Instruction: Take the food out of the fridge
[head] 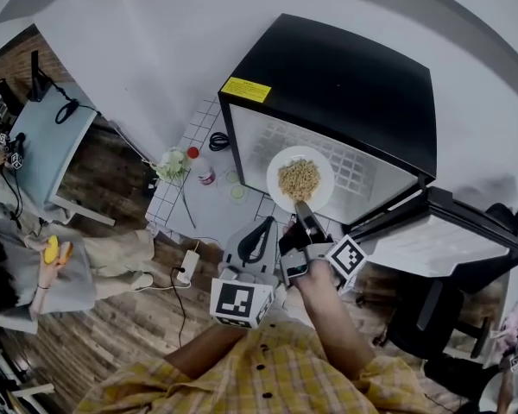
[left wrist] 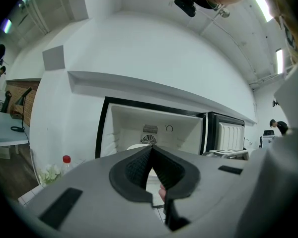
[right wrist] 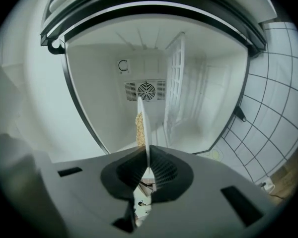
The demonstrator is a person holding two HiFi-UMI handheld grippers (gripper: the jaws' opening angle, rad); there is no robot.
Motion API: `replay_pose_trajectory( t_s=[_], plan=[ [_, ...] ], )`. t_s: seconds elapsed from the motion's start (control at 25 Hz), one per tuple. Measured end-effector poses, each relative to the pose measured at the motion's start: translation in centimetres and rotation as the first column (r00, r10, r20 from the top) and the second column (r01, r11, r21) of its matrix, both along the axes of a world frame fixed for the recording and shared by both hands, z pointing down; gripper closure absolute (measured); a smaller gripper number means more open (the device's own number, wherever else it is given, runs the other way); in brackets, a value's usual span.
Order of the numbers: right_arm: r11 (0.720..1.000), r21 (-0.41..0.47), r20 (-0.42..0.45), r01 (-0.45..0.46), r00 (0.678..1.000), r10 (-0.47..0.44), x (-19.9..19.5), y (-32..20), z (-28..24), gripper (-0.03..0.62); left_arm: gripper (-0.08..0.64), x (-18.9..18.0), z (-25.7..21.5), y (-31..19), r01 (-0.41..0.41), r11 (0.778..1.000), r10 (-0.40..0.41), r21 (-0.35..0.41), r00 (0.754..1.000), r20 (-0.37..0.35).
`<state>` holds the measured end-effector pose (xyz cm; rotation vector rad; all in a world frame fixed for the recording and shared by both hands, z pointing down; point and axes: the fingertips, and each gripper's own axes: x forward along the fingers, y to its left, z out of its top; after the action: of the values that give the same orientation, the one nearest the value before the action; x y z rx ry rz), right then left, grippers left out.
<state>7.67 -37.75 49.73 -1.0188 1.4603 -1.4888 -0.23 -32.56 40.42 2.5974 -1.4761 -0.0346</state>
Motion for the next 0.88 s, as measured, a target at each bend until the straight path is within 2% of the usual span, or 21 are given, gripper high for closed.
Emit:
replay_pose_trajectory(
  t_s=[0.12, 0.36, 0.88],
  plan=[
    [1.000, -0.003, -0.024, 0.008, 1.000, -0.008, 0.1, 1.9, -0.5, 0.577, 0.554, -0.2, 0.1, 0.5, 0.002, 1.000, -0.002, 0.003, 1.000, 0.005],
    [1.000, -0.005, -0.011, 0.003, 1.000, -0.003, -0.1, 4.5, -1.4, 0.577, 0.554, -0.5, -0.8, 1.4, 0.002, 1.000, -0.002, 0.028, 1.000, -0.005],
    [0.997, 0.015, -0.011, 0.072, 0.997, -0.072, -2.8, 8.5, -3.0, 0.577, 0.554, -2.2, -2.0, 3.3, 0.027, 0.998, -0.027, 0.053, 1.000, 0.002]
  ],
)
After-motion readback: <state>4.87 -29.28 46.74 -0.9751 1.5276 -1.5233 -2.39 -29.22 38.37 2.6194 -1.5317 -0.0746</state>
